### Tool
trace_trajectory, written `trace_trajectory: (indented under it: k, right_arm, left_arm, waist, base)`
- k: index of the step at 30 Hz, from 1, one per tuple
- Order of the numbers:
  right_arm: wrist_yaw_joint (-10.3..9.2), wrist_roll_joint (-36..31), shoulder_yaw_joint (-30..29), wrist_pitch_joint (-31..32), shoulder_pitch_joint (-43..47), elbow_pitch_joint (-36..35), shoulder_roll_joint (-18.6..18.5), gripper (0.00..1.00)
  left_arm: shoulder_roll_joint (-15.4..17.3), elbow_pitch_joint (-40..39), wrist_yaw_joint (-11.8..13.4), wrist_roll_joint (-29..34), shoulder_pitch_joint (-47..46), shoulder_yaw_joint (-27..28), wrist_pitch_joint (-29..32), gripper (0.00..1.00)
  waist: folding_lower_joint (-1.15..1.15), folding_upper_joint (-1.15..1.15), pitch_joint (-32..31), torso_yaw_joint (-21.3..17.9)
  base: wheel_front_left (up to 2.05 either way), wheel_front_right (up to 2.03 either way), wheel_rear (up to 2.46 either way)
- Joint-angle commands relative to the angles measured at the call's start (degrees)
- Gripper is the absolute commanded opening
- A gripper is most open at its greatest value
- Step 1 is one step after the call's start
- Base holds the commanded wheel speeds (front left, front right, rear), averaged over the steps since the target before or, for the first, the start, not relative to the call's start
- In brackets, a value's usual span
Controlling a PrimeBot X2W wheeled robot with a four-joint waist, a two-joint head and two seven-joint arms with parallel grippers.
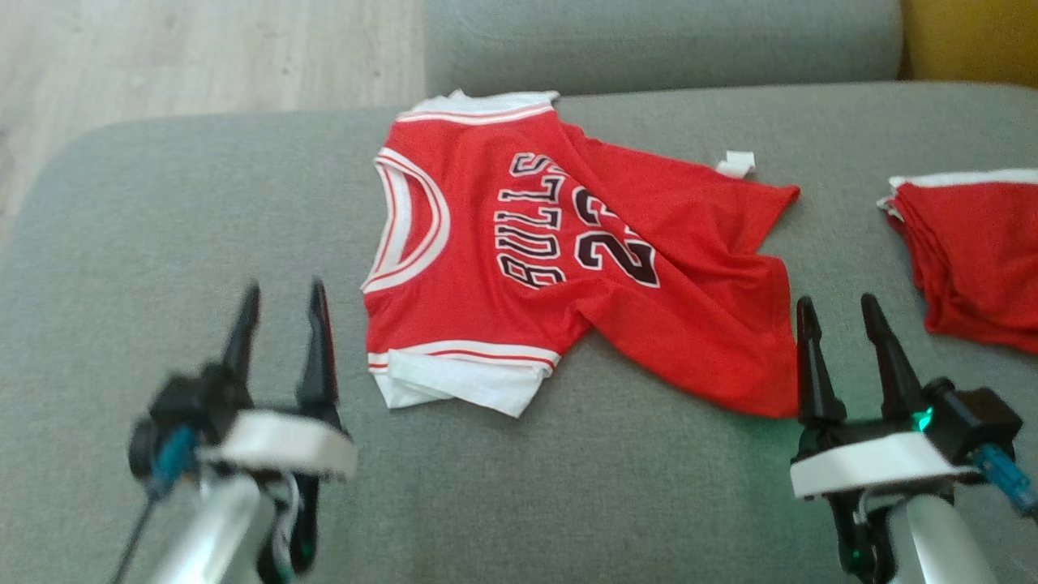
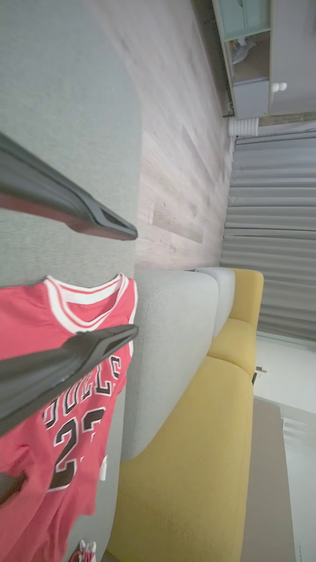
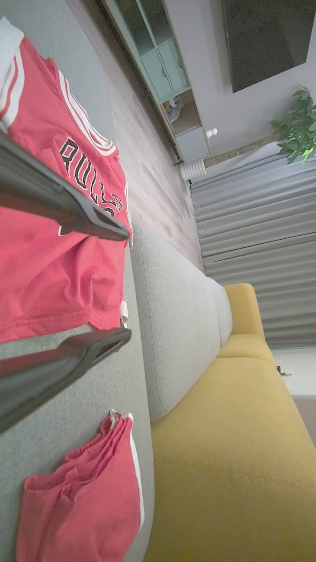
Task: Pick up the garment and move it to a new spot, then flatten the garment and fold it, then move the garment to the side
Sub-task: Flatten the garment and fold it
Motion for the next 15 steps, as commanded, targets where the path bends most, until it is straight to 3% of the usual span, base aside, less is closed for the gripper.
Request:
trace_trajectory:
  k: [1,8,15]
  right_arm:
    - [-0.05,0.1,1.4,-0.6,-0.5,-1.5,-0.2,1.0]
    - [-0.05,-0.1,2.7,-0.6,-0.5,-1.2,-0.2,1.0]
    - [-0.05,0.0,3.0,-0.6,-0.6,-0.8,-0.2,1.0]
  left_arm:
    - [0.5,-1.9,-0.4,0.7,-1.2,3.2,-0.4,1.0]
    - [-1.0,1.0,-4.2,2.7,0.7,1.8,0.2,1.0]
    - [-2.1,5.8,-8.2,1.1,-0.8,-2.0,6.2,1.0]
  waist:
    - [0.02,-0.01,-1.0,0.9]
    - [0.02,-0.01,-1.2,-0.4]
    - [0.02,-0.01,0.4,-2.2]
  base:
    - [0.0,0.0,0.0]
    - [0.0,0.0,0.0]
    - [0.0,0.0,0.0]
